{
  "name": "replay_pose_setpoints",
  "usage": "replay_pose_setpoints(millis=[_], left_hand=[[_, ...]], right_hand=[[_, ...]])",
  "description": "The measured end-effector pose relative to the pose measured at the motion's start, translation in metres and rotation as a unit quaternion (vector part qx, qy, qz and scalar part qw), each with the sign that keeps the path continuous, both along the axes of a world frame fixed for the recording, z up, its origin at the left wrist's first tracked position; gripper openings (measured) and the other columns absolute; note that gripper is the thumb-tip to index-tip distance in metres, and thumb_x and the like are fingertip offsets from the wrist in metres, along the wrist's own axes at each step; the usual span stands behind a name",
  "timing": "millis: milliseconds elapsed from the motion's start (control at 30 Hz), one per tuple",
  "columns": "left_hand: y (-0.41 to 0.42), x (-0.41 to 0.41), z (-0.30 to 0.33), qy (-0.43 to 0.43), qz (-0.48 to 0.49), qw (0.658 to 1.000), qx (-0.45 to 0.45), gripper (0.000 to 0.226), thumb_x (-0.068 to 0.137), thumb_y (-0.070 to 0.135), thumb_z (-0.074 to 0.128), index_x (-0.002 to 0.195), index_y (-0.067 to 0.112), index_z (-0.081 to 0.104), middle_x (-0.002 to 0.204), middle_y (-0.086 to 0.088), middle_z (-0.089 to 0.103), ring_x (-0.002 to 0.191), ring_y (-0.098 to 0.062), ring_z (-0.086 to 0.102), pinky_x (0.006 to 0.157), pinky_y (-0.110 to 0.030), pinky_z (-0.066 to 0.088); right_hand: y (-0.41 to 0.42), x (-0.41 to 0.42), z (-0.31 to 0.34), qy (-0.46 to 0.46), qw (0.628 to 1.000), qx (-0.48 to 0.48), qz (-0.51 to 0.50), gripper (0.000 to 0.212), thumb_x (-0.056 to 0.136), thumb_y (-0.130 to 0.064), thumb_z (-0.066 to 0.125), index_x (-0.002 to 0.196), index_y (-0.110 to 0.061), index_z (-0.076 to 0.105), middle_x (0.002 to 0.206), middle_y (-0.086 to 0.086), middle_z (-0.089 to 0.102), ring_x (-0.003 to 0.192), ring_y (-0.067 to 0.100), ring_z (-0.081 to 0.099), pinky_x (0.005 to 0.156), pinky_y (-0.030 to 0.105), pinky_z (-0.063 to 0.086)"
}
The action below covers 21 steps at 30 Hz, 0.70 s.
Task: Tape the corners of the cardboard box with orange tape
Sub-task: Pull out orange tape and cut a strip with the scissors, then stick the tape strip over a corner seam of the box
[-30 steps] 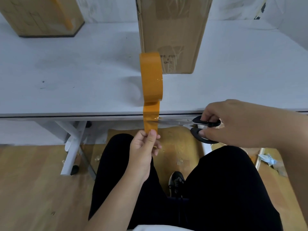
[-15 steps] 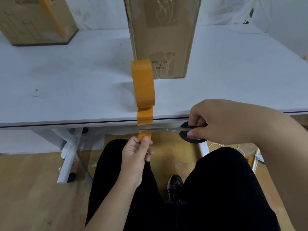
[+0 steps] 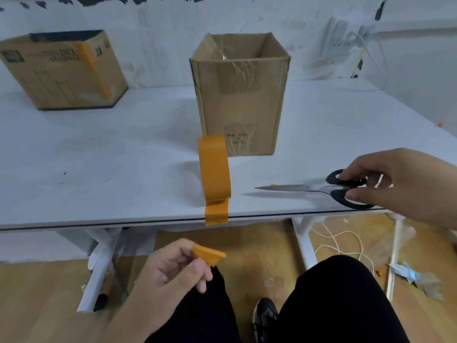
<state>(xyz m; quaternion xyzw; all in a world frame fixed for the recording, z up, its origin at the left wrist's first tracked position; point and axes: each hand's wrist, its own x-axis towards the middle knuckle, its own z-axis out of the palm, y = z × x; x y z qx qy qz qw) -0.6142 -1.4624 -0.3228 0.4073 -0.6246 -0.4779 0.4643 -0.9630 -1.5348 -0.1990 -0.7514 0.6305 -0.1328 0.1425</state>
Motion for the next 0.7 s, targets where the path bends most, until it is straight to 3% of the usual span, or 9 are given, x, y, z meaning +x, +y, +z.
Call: replay_pose_setpoints(millis=[100,167,300,400,467,533,600,700], left_hand=[[-0.006,0.006,0.028,-0.019,0.002,0.999,-0.037,0.028,0.088,0.046,0.060,0.083,0.020,0.069,0.066,-0.002,0.067,0.055,-0.013,0.062,0.057,-0.015,0.048],[-0.012,0.010,0.045,-0.046,0.009,0.997,-0.057,0.029,0.088,0.047,0.058,0.081,0.021,0.069,0.064,-0.002,0.066,0.054,-0.011,0.061,0.057,-0.013,0.047],[-0.027,0.014,0.068,-0.086,0.030,0.994,-0.063,0.022,0.084,0.039,0.056,0.073,0.026,0.069,0.060,-0.003,0.065,0.054,-0.009,0.060,0.058,-0.013,0.048],[-0.037,0.014,0.079,-0.114,0.045,0.990,-0.072,0.021,0.081,0.043,0.056,0.070,0.030,0.068,0.061,0.002,0.067,0.053,-0.005,0.060,0.057,-0.011,0.047],[-0.044,0.014,0.087,-0.117,0.050,0.988,-0.085,0.020,0.080,0.045,0.057,0.070,0.032,0.068,0.064,0.002,0.068,0.053,-0.006,0.060,0.057,-0.014,0.048],[-0.052,0.014,0.097,-0.126,0.057,0.985,-0.105,0.020,0.080,0.046,0.058,0.069,0.032,0.067,0.064,0.002,0.068,0.052,-0.008,0.060,0.056,-0.015,0.048],[-0.062,0.014,0.112,-0.149,0.062,0.978,-0.134,0.021,0.080,0.047,0.058,0.070,0.031,0.067,0.064,0.003,0.068,0.052,-0.010,0.060,0.055,-0.016,0.047],[-0.076,0.015,0.141,-0.190,0.051,0.963,-0.183,0.021,0.082,0.047,0.056,0.076,0.030,0.067,0.068,0.005,0.069,0.056,-0.012,0.063,0.056,-0.018,0.050]], right_hand=[[-0.012,-0.001,-0.005,0.003,1.000,-0.001,-0.023,0.016,0.073,-0.041,0.072,0.077,-0.053,0.062,0.077,-0.025,0.062,0.071,-0.015,0.054,0.055,0.022,0.035],[-0.018,0.005,-0.009,0.000,1.000,0.005,-0.029,0.020,0.077,-0.037,0.073,0.077,-0.052,0.061,0.072,-0.013,0.063,0.061,-0.002,0.058,0.054,0.022,0.034],[-0.027,0.015,-0.013,0.011,0.999,0.019,-0.039,0.016,0.086,-0.030,0.066,0.093,-0.044,0.063,0.076,-0.007,0.063,0.063,0.006,0.055,0.055,0.020,0.033],[-0.026,0.026,-0.009,0.026,0.999,0.000,-0.034,0.015,0.089,-0.031,0.062,0.102,-0.037,0.066,0.078,-0.014,0.059,0.065,-0.001,0.052,0.056,0.015,0.031],[-0.018,0.042,0.001,-0.021,0.999,-0.040,0.006,0.013,0.087,-0.035,0.061,0.097,-0.041,0.065,0.074,-0.018,0.061,0.063,-0.002,0.055,0.055,0.012,0.034],[-0.007,0.069,0.016,-0.097,0.990,-0.067,0.071,0.012,0.082,-0.049,0.058,0.092,-0.045,0.063,0.084,-0.029,0.063,0.073,-0.006,0.057,0.056,0.013,0.038],[0.001,0.099,0.031,-0.138,0.976,-0.101,0.134,0.029,0.077,-0.066,0.053,0.097,-0.046,0.061,0.095,-0.031,0.062,0.086,-0.006,0.055,0.060,0.015,0.042],[-0.003,0.134,0.053,-0.122,0.961,-0.157,0.191,0.052,0.072,-0.078,0.043,0.109,-0.045,0.056,0.093,-0.028,0.062,0.093,-0.008,0.053,0.071,0.008,0.044]])
